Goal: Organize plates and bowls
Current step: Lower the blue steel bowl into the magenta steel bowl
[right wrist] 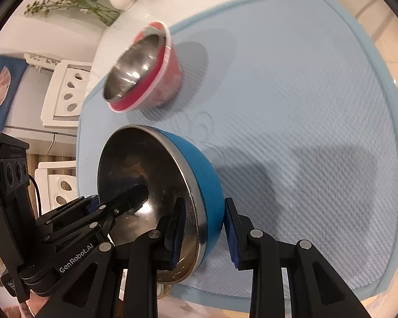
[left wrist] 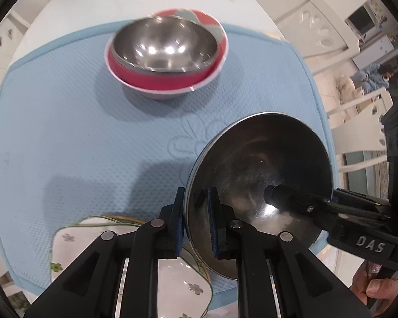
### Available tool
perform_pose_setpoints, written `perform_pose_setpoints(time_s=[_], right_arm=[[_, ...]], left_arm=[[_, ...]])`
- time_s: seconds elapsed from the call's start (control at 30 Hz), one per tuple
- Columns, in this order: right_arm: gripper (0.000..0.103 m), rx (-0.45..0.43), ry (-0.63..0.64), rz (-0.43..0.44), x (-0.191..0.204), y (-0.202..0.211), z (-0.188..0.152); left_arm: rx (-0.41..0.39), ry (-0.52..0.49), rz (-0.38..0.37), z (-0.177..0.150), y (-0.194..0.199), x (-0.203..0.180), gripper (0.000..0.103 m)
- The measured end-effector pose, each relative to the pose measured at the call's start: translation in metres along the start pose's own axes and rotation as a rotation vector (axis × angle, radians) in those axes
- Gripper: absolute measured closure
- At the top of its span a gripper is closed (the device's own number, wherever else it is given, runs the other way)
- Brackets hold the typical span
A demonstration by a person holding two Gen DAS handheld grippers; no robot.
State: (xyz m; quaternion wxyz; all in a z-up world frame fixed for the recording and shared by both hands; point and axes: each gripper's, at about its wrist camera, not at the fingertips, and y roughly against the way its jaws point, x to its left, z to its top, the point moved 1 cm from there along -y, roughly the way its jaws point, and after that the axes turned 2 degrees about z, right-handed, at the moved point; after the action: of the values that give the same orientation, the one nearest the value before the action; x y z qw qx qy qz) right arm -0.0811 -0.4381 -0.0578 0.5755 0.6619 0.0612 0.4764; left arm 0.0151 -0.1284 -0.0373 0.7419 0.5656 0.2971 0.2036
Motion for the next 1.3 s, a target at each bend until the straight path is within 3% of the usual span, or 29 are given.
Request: perform_pose_setpoints(time_s=[0.4,0.7,1.13,1.3], right_arm=[[0.074,-0.055,0.147,-0.013,0.050,0.022,0.048],[0.073,-0.074,0.267,-0.020,0.088,0.029,0.105],[0.072,-0.031,0.251,0.006,0.087,-0.002,0.155],[0.072,0.008,0.262,-0.043,0.082,-0.021,0.162]], left_arm=[[-0.110,0.142,0.004,0.038,0.031,0.026,0.092],[-0.184,0.270,0.000,0.076,0.044,0.050,0.089],[-0.169,0.332,0.029,0.111,0.020,0.065,0.089],[-0.146,0.331,0.046,0.116,0.006,0.060,0.089]])
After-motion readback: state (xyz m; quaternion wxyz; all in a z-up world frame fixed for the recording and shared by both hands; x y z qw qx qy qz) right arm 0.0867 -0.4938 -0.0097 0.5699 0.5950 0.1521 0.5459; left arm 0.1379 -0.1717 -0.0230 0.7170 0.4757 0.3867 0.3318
